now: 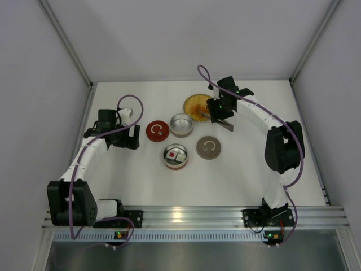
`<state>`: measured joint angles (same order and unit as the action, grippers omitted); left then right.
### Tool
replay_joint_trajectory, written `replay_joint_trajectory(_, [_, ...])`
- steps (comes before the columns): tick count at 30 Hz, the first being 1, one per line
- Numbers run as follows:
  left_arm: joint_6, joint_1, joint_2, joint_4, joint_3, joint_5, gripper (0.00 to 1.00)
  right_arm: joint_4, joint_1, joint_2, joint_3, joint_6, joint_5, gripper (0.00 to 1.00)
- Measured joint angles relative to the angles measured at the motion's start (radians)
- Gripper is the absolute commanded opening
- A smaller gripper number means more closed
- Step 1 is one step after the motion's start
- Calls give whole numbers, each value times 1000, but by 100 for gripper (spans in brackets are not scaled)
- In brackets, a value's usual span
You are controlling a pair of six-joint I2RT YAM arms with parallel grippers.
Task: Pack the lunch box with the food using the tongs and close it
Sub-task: Pick up the fake food from the plate.
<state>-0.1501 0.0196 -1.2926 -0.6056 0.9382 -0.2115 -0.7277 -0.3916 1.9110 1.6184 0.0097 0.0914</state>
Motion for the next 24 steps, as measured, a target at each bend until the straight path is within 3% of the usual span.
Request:
replay_joint_trajectory(6, [-3, 0, 37, 0, -15, 12, 98, 0, 2, 0, -1, -12, -18, 41])
replay_joint_trajectory(16, [4, 0, 28, 0, -15, 6, 98, 3, 47, -9, -24, -58, 10, 19])
replay_joint_trajectory(24, [9, 0, 3, 1, -14, -2, 98, 4, 52, -49, -27, -81, 68, 14])
